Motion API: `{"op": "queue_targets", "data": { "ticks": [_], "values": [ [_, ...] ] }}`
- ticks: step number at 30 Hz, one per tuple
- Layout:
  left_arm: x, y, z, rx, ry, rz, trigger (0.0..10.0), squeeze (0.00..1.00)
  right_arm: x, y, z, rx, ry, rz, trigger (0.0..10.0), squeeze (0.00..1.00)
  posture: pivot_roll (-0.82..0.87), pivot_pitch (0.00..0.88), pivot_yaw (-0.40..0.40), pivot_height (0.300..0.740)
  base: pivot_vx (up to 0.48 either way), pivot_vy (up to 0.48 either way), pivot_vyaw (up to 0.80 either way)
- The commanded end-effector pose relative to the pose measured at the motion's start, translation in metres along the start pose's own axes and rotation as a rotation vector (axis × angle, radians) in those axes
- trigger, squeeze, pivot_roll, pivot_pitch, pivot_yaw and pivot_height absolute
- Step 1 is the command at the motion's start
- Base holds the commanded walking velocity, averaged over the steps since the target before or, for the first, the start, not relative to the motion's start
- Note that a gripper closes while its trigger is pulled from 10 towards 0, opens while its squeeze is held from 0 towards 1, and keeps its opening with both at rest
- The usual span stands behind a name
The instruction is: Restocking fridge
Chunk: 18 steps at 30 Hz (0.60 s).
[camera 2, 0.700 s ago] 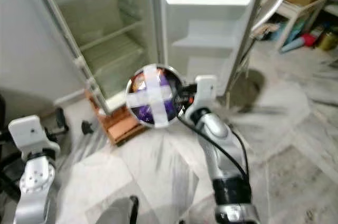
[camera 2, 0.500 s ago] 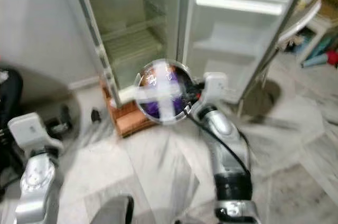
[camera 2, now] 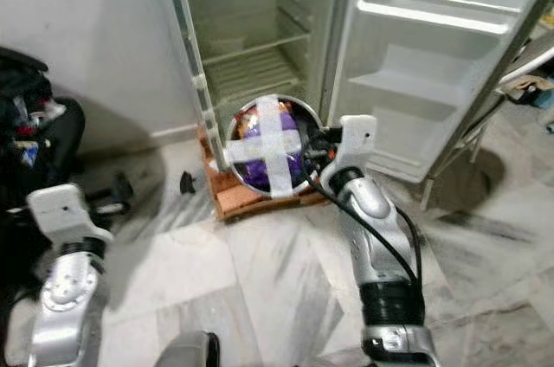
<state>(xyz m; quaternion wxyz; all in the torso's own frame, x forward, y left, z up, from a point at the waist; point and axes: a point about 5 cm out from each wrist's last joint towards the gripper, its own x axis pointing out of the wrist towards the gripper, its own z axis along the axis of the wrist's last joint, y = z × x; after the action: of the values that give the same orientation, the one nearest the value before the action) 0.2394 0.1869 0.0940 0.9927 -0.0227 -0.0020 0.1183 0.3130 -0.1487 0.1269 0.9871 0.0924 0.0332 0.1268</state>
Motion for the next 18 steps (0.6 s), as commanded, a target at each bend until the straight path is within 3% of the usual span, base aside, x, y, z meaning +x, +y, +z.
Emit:
{"op": "queue_targets", "data": {
  "ticks": [1, 18],
  "values": [
    [0.0024, 0.0051, 0.0049, 0.014, -0.022, 0.008, 10.0, 0.0, 0.002, 0.0081, 0.0091, -0.017, -0.043, 0.031, 10.0, 0.0, 0.1, 0.093, -0.027, 0.74, 0.458, 0.0, 0.0],
    [0.0021, 0.0047, 0.0003, 0.006, -0.005, 0.012, 10.0, 0.0, 0.0034, 0.0139, 0.0071, -0.055, -0.04, 0.097, 10.0, 0.0, 0.11, 0.087, -0.031, 0.74, 0.474, 0.0, 0.0]
  ]
}}
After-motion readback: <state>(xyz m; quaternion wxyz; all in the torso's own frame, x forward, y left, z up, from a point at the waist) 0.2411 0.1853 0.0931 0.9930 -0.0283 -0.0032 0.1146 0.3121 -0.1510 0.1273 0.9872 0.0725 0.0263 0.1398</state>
